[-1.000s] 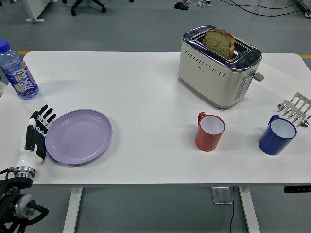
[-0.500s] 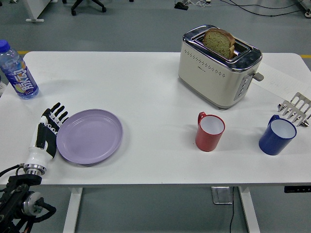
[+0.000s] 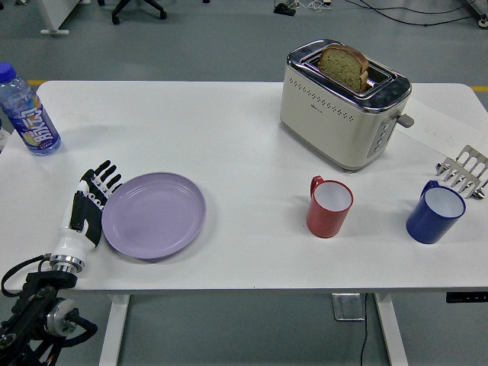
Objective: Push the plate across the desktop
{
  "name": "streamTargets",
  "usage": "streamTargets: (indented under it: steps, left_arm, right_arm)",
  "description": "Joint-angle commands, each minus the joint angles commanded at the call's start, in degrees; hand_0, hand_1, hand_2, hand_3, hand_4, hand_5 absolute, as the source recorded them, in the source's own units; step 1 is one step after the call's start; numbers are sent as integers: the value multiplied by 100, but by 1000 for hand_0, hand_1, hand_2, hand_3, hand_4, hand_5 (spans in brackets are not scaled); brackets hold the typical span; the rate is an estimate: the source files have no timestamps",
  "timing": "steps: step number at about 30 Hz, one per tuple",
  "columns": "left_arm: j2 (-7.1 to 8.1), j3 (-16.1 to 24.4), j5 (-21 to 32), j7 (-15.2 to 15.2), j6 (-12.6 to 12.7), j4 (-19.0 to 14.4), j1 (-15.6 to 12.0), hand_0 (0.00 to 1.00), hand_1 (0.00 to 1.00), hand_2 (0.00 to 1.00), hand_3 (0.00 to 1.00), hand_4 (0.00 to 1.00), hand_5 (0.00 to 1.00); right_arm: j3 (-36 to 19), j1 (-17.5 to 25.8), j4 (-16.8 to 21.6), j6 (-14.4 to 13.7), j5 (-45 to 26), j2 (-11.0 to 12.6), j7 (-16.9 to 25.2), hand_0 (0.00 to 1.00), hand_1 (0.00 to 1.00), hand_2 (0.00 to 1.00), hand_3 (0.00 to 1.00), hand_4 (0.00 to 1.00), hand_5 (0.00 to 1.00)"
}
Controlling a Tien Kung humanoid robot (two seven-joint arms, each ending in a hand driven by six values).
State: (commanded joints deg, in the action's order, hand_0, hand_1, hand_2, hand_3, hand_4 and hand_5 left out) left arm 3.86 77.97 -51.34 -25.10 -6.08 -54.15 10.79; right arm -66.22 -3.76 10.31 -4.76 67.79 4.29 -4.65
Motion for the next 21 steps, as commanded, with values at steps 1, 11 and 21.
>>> streamTargets:
  steps: [1,11,21]
  left_arm:
    - [-5,-11,6,-1,0,4,8,856,883,899,840,498,998]
    - [-143,-346,64,-16,4,33,127,853,880,895,835,495,998]
    - [-283,-555,113,-32,-2,40,191,851,877,893,834,491,998]
  right_arm:
    - [2,0,0,1,0,0,0,603,543,640,618,136,360]
    - [16,20,0,3,2,10,5,603,543,639,618,136,360]
    - [27,54,0,2,1,13,1,603,543,639,618,137,361]
